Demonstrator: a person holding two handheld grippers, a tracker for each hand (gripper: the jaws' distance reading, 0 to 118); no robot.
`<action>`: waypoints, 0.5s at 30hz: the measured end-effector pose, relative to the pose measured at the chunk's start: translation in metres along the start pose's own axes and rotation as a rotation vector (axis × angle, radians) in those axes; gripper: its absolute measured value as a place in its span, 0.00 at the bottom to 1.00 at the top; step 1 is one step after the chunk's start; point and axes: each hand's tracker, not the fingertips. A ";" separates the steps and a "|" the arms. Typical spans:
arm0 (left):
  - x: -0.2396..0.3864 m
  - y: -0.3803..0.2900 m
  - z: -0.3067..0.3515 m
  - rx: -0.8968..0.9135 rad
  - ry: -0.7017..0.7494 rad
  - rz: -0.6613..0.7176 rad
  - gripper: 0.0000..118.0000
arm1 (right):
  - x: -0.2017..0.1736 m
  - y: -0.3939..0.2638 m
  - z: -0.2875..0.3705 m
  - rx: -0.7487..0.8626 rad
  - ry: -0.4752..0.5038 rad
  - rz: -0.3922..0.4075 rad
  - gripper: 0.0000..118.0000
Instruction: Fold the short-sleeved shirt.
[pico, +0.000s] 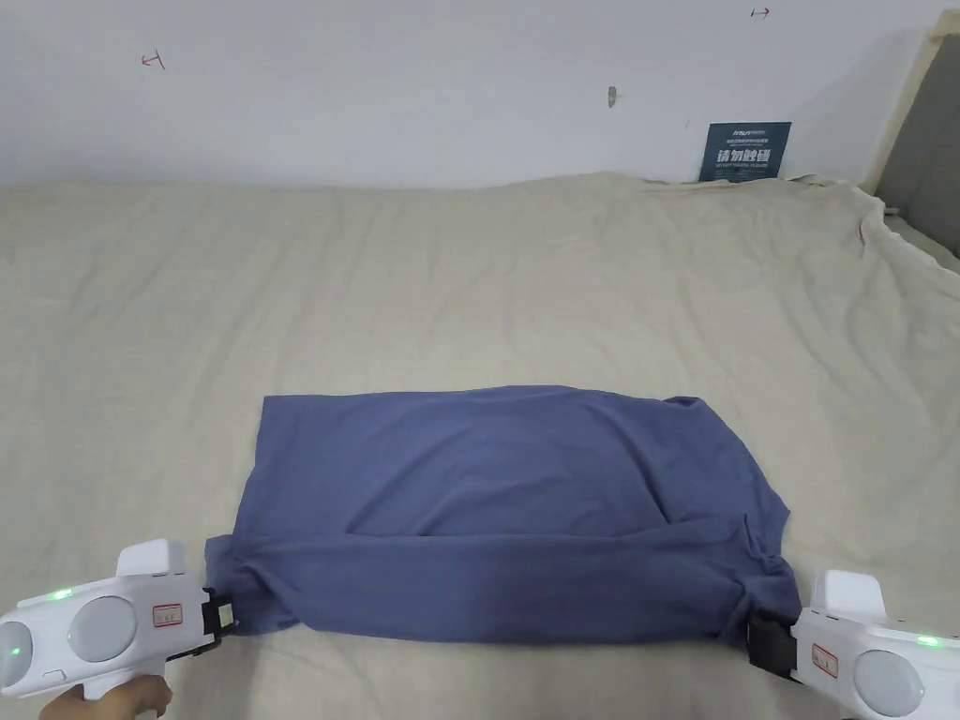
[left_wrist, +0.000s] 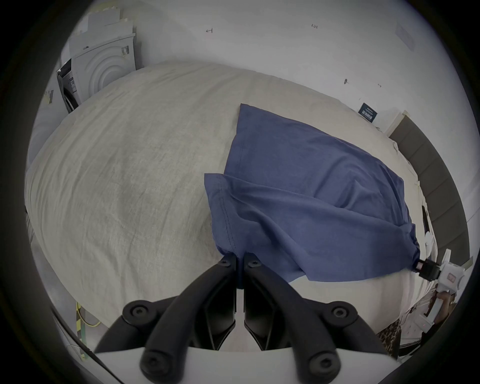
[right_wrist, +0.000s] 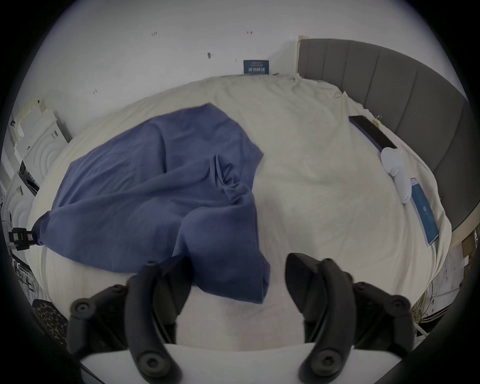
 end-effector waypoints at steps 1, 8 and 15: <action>-0.001 0.000 -0.001 -0.001 -0.002 0.007 0.01 | -0.001 0.000 -0.002 -0.006 0.010 0.001 0.37; -0.011 -0.002 0.001 0.001 -0.002 0.033 0.01 | 0.000 -0.006 0.021 0.028 0.072 -0.067 0.03; -0.030 -0.006 0.022 0.030 -0.041 0.092 0.01 | 0.030 -0.008 0.062 0.112 0.078 -0.085 0.03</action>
